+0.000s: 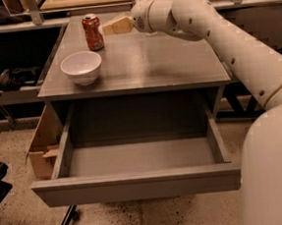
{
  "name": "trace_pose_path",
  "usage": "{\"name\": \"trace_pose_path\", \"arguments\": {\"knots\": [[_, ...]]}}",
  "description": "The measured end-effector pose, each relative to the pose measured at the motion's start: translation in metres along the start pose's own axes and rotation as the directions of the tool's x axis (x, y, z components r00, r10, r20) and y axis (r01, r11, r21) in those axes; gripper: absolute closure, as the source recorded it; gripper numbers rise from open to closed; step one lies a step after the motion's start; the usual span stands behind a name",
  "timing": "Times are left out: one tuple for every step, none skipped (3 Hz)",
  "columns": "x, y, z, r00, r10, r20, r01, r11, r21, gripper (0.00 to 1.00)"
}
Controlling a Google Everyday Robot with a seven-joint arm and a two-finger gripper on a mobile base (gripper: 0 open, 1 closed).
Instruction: Place coke can into top drawer
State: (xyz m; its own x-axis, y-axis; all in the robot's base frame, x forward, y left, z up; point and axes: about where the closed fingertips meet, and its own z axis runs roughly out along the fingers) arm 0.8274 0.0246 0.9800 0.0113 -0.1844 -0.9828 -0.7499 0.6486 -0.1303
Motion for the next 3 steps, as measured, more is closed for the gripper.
{"name": "trace_pose_path", "arguments": {"knots": [[0.004, 0.006, 0.035, 1.0, 0.006, -0.012, -0.007, 0.9995, -0.03, 0.0], [0.012, 0.005, 0.06, 0.999, 0.039, -0.019, -0.039, 0.999, -0.022, 0.0], [0.021, -0.002, 0.084, 0.996, 0.091, -0.005, -0.091, 0.9957, 0.018, 0.0]]}}
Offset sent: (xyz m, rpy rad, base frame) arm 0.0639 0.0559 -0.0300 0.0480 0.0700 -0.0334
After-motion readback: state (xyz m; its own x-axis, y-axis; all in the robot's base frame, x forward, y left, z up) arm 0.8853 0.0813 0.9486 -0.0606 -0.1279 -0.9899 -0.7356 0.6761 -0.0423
